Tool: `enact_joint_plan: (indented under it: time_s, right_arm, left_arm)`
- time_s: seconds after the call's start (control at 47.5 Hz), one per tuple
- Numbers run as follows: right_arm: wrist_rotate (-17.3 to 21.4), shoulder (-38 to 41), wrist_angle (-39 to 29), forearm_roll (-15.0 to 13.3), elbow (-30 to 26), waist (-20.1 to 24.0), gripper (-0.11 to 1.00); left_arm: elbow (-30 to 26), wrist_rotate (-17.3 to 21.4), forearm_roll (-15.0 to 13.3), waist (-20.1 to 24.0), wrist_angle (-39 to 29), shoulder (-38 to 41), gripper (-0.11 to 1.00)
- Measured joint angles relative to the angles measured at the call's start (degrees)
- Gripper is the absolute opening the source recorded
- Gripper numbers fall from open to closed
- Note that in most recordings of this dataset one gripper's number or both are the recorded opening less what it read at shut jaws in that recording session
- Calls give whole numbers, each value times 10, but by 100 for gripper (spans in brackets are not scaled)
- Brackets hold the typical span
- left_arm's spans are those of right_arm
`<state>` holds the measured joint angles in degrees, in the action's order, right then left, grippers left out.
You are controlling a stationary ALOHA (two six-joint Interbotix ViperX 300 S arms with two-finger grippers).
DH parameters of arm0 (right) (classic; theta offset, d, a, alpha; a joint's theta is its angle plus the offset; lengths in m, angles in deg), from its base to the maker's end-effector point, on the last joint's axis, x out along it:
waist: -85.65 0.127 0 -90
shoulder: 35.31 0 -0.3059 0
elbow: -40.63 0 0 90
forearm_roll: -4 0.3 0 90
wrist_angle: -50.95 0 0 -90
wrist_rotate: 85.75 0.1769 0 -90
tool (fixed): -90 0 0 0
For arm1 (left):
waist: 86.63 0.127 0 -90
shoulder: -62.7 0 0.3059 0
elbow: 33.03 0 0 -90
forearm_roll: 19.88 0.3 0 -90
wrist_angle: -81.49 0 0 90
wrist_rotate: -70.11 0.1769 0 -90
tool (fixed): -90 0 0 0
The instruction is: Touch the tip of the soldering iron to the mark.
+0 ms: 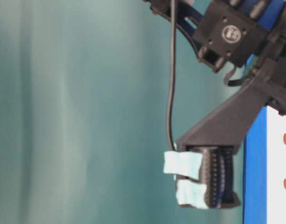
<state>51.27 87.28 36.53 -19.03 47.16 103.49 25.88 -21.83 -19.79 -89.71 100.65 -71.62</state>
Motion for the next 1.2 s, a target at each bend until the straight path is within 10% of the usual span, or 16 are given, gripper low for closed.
enact_joint_plan:
  time_s: [0.778, 1.199]
  right_arm:
    - [-10, -122, -131, -25, 0, 4, 91]
    - [-108, -173, -133, -41, 29, -143, 90]
  left_arm:
    - [1, 0, 0, 0, -1, -1, 0]
    - [0, -1, -1, 0, 0, -1, 0]
